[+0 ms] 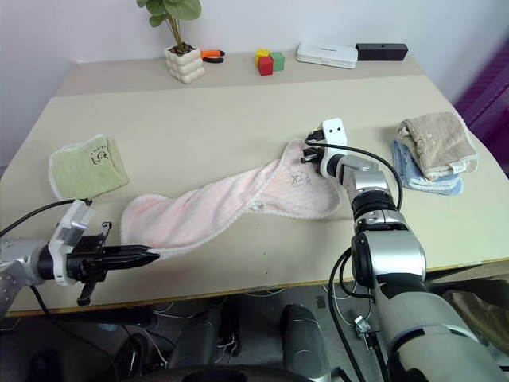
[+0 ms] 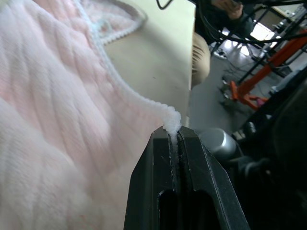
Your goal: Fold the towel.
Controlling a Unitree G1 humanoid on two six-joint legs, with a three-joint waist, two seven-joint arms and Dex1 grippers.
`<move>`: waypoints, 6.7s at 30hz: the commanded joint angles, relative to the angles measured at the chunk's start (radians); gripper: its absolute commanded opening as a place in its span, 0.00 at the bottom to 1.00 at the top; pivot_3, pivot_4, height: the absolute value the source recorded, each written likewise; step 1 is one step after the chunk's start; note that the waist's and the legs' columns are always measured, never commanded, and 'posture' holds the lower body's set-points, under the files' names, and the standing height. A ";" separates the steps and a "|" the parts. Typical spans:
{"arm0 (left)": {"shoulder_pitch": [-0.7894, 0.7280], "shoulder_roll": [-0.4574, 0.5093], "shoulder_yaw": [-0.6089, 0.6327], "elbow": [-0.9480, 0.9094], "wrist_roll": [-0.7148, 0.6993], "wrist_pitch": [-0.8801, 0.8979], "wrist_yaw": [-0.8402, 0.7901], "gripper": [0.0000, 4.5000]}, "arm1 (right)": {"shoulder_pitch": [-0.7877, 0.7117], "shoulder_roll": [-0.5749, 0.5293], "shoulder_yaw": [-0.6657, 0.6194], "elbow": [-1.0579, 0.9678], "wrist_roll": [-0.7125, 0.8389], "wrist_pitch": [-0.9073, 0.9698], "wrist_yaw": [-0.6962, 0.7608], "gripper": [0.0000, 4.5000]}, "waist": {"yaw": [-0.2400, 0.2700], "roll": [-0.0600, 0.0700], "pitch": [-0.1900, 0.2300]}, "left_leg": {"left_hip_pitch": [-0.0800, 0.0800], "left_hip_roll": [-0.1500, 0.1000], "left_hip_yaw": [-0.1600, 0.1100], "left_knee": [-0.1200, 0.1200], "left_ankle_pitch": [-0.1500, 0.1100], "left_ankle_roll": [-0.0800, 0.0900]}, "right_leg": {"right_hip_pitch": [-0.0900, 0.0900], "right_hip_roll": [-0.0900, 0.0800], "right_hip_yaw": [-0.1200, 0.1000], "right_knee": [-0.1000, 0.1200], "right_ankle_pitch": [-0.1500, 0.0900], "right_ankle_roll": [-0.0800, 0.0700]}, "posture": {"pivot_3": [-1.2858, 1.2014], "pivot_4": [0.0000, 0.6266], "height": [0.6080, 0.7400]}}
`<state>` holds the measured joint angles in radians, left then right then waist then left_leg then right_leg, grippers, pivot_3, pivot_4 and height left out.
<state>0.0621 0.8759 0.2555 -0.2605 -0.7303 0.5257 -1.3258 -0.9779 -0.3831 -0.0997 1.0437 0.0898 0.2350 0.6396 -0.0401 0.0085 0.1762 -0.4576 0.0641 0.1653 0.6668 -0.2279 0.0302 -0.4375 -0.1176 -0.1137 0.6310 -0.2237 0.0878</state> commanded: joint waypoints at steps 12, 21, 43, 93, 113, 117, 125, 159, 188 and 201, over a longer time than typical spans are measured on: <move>-0.768 -0.270 -0.022 0.762 0.345 -0.413 0.479 0.00 | -0.020 -0.101 -0.136 -0.250 0.082 -0.176 -0.090 0.01 | 0.005 -0.001 0.001 | 0.000 -0.003 0.002 0.000 0.003 -0.001 | 0.000 0.002 -0.001 0.001 0.001 -0.001 | 0.52 0.24 1.00; -1.393 -0.285 -0.035 1.401 0.519 -0.795 0.654 0.00 | -0.343 -0.071 -0.154 0.091 0.058 -0.484 -0.210 0.01 | -0.007 -0.002 0.003 | -0.003 -0.004 0.004 -0.004 0.003 0.000 | -0.002 0.002 -0.001 0.000 0.000 0.001 | 0.52 0.24 1.00; -0.723 -0.141 -0.027 0.861 0.343 -0.631 -0.092 0.00 | 0.576 -0.243 -0.002 -0.791 0.109 -0.403 0.280 0.07 | 0.007 -0.002 0.002 | 0.012 -0.001 0.000 -0.002 0.001 0.003 | 0.010 -0.001 0.000 0.000 -0.001 0.001 | 0.52 0.24 1.00; -0.442 0.037 -0.050 0.692 0.337 -0.642 -0.257 0.00 | 0.766 -0.593 -0.034 -0.984 0.307 -0.309 0.632 0.00 | 0.023 -0.003 0.003 | 0.012 0.000 0.000 -0.001 -0.003 0.008 | 0.009 -0.002 0.000 -0.001 -0.003 -0.004 | 0.52 0.24 1.00; -0.211 0.027 -0.059 0.604 0.328 -0.730 -0.272 0.00 | 1.004 -0.635 -0.055 -1.061 0.169 -0.372 0.649 0.00 | 0.030 -0.003 0.002 | 0.012 0.000 -0.001 -0.002 -0.006 0.006 | 0.004 -0.005 -0.001 -0.003 -0.005 -0.008 | 0.52 0.24 1.00; -0.197 0.030 -0.056 0.595 0.319 -0.725 -0.266 0.00 | 1.020 -0.631 -0.055 -1.060 0.145 -0.402 0.624 0.00 | 0.029 -0.003 0.002 | 0.012 0.000 0.000 -0.001 -0.006 0.006 | 0.004 -0.005 -0.001 -0.003 -0.005 -0.008 | 0.52 0.24 1.00; -0.296 0.018 -0.032 0.608 0.249 -0.602 -0.216 0.00 | 0.940 -0.635 -0.077 -1.073 0.235 -0.325 0.628 0.00 | 0.031 -0.003 0.002 | 0.012 0.000 -0.001 -0.001 -0.006 0.006 | 0.004 -0.005 -0.001 -0.002 -0.005 -0.008 | 0.52 0.24 1.00; -0.879 -0.214 -0.064 1.393 0.469 -0.758 0.193 0.00 | 0.201 -0.355 0.124 -0.131 -0.082 -0.630 0.388 0.00 | 0.022 -0.004 0.003 | 0.012 -0.002 0.004 0.000 0.000 0.003 | 0.009 -0.002 -0.001 0.001 -0.002 -0.002 | 0.52 0.24 1.00; -0.617 -0.236 -0.014 0.590 0.221 -0.145 0.146 0.99 | 0.656 -0.496 0.010 -0.890 0.155 -0.322 0.552 0.83 | 0.026 -0.004 0.002 | 0.014 -0.001 0.001 -0.001 0.000 0.002 | 0.011 -0.001 0.000 0.001 -0.002 -0.001 | 0.52 0.24 1.00; -0.557 -0.307 -0.005 0.487 0.169 -0.067 0.249 0.99 | 0.677 -0.474 0.142 -0.820 -0.151 -0.543 0.337 0.83 | 0.028 -0.004 0.002 | 0.013 -0.001 0.000 0.000 0.000 0.002 | 0.011 -0.002 -0.001 0.000 -0.002 -0.002 | 0.52 0.24 1.00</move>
<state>-0.4990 0.5622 0.2440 0.2637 -0.5442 0.4553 -1.0838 -0.2881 -0.8485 0.0442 0.1990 -0.0224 -0.2651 1.0101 -0.0121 0.0041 0.1786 -0.4443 0.0633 0.1651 0.6670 -0.2276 0.0324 -0.4264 -0.1192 -0.1142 0.6315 -0.2256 0.0860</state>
